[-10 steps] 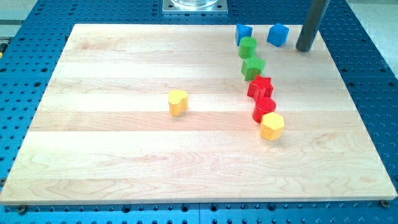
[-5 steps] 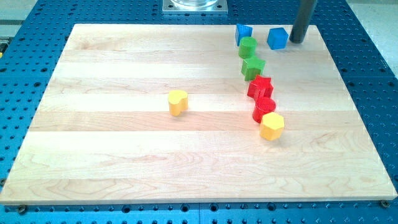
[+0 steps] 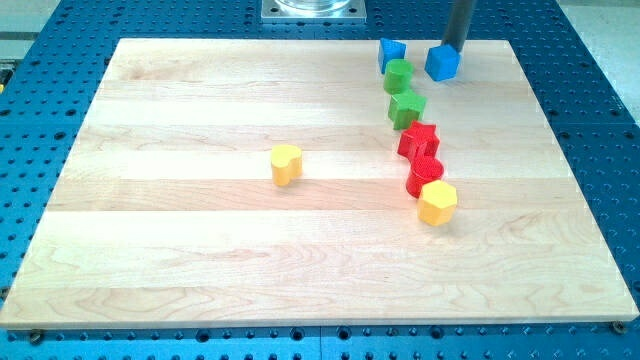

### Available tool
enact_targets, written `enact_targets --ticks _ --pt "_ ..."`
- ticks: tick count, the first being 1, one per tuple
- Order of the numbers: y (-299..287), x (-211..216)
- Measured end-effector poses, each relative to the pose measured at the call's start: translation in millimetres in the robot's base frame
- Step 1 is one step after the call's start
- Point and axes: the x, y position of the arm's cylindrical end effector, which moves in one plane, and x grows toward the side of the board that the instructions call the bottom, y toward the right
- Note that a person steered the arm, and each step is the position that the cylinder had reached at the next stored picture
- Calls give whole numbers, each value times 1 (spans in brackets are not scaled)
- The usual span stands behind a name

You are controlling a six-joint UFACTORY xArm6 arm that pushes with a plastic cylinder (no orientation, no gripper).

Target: Slide the blue cube diagonally bottom right to the red star

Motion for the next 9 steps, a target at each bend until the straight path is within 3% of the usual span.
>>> enact_targets --ticks 1,2,4,5,7,8,9 --pt "-11 8" --pt "-14 60" --pt "-24 87" --pt "-26 139" --pt "-23 202" --pt "-40 191" --pt "-41 236"
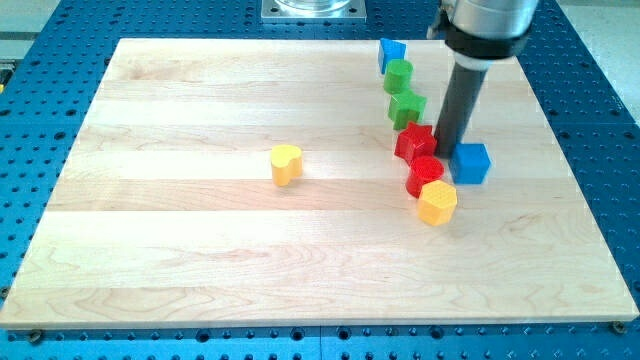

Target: Slide the blue cube diagonally bottom right to the red star

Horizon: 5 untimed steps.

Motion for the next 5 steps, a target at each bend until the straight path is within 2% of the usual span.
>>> enact_targets --ticks 1,3,4,5 --pt "7 31" --pt "55 4" --pt "79 57" --pt "83 74"
